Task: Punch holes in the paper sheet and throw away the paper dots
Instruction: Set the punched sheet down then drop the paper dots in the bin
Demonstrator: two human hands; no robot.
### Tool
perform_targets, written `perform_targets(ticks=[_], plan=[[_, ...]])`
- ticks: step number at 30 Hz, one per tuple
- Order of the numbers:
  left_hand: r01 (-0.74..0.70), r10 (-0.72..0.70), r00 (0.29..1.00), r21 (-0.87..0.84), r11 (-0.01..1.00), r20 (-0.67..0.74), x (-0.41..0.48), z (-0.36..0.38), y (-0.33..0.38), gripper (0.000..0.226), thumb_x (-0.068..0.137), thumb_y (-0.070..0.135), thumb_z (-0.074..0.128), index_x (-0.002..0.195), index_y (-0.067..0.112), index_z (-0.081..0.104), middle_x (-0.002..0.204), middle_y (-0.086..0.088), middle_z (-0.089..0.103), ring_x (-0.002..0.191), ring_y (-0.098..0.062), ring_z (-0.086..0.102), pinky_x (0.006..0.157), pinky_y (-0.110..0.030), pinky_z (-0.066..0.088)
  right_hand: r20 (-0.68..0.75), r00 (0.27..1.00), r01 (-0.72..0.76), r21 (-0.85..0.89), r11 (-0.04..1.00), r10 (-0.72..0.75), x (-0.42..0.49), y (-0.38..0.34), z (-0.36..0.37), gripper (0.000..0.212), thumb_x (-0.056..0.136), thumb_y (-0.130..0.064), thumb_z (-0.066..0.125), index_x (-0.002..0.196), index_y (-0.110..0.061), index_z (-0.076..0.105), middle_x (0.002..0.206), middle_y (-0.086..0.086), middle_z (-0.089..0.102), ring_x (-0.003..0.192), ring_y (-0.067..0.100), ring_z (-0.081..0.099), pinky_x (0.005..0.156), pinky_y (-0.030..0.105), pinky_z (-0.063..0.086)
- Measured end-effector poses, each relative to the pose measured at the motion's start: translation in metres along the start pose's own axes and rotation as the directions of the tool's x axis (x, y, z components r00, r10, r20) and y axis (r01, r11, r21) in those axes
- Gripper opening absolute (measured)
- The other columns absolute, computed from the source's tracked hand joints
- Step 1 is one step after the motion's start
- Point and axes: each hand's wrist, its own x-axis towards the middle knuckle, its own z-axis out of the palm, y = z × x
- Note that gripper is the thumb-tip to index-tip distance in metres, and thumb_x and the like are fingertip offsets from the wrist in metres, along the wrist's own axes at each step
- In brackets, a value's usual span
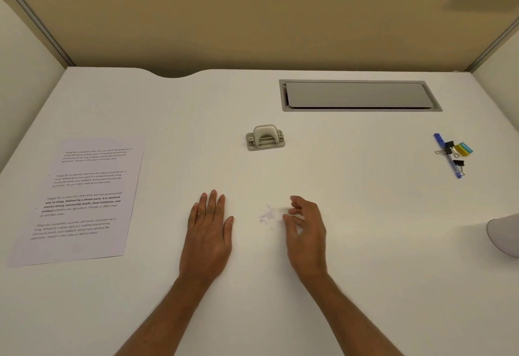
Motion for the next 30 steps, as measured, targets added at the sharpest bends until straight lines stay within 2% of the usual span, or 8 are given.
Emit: perform_targets(ticks=[3,7,10,14,20,24,27,30], plan=[[0.005,-0.005,1.0,-0.002,1.0,0.005,0.0,0.0,0.0,0.055,0.105,0.035,0.032,0.155,0.011,0.033,0.163,-0.007,0.029,0.154,-0.022,0.017,0.125,-0.042,0.017,-0.05,0.998,-0.041,-0.052,0.998,0.039,-0.008,0.007,-0.004,0.042,0.091,0.01,0.057,0.118,-0.022,0.06,0.112,-0.003,0.059,0.101,0.011,0.06,0.087,0.021,0.052],[0.003,-0.003,1.0,-0.008,1.0,0.004,0.0,0.0,0.0,0.056,0.105,0.035,0.033,0.155,0.011,0.032,0.164,-0.007,0.028,0.154,-0.021,0.016,0.125,-0.042,0.017,0.04,0.999,0.04,-0.119,0.992,-0.036,-0.002,0.007,0.016,0.036,0.091,0.009,0.056,0.121,-0.01,0.062,0.113,-0.001,0.059,0.104,0.01,0.059,0.093,0.029,0.052],[0.009,-0.009,1.0,-0.009,1.0,0.011,0.0,0.0,0.0,0.056,0.105,0.035,0.032,0.156,0.012,0.031,0.164,-0.006,0.027,0.155,-0.02,0.015,0.125,-0.041,0.016,0.1,0.993,0.082,-0.134,0.988,-0.068,0.004,0.001,0.022,0.032,0.093,0.007,0.055,0.119,-0.01,0.064,0.111,-0.002,0.062,0.105,0.009,0.06,0.096,0.025,0.049],[0.006,-0.006,1.0,-0.01,1.0,0.003,0.001,0.0,0.0,0.056,0.105,0.035,0.033,0.155,0.011,0.032,0.164,-0.007,0.028,0.155,-0.02,0.016,0.125,-0.042,0.017,0.058,0.989,0.147,-0.243,0.959,-0.137,0.013,0.01,0.016,0.029,0.097,-0.002,0.052,0.122,-0.011,0.063,0.124,0.001,0.064,0.119,0.014,0.056,0.108,0.017,0.037],[0.0,0.0,1.0,-0.026,1.0,-0.005,0.0,0.002,-0.001,0.056,0.105,0.034,0.034,0.155,0.011,0.032,0.164,-0.006,0.028,0.155,-0.02,0.016,0.124,-0.042,0.019,0.28,0.94,0.272,-0.28,0.921,-0.192,-0.003,0.019,0.023,0.044,0.099,-0.014,0.033,0.13,-0.001,0.061,0.133,0.012,0.062,0.13,0.013,0.046,0.117,0.014,0.022],[0.005,-0.005,1.0,-0.017,1.0,0.003,0.0,0.002,-0.001,0.056,0.105,0.036,0.031,0.156,0.012,0.031,0.164,-0.006,0.027,0.155,-0.02,0.015,0.125,-0.042,0.018,0.284,0.939,0.276,-0.281,0.919,-0.195,-0.017,0.012,0.013,0.037,0.099,-0.004,0.043,0.131,-0.009,0.061,0.133,-0.002,0.062,0.126,0.01,0.053,0.114,0.015,0.031],[0.001,-0.001,1.0,-0.007,1.0,0.003,0.0,0.001,0.0,0.056,0.105,0.036,0.03,0.155,0.011,0.032,0.164,-0.006,0.028,0.155,-0.02,0.015,0.124,-0.043,0.019,0.161,0.983,0.124,-0.23,0.965,-0.088,-0.021,0.01,0.002,0.043,0.094,0.0,0.058,0.131,-0.021,0.058,0.127,-0.024,0.054,0.114,0.004,0.058,0.103,0.022,0.045],[-0.004,0.004,1.0,-0.007,1.0,0.002,0.0,0.002,-0.001,0.056,0.105,0.035,0.031,0.155,0.011,0.032,0.164,-0.007,0.028,0.155,-0.021,0.016,0.124,-0.043,0.019,0.138,0.989,0.089,-0.26,0.962,-0.055,-0.024,0.013,0.004,0.044,0.091,0.002,0.061,0.13,-0.018,0.057,0.127,-0.01,0.055,0.112,0.01,0.057,0.098,0.032,0.05]])
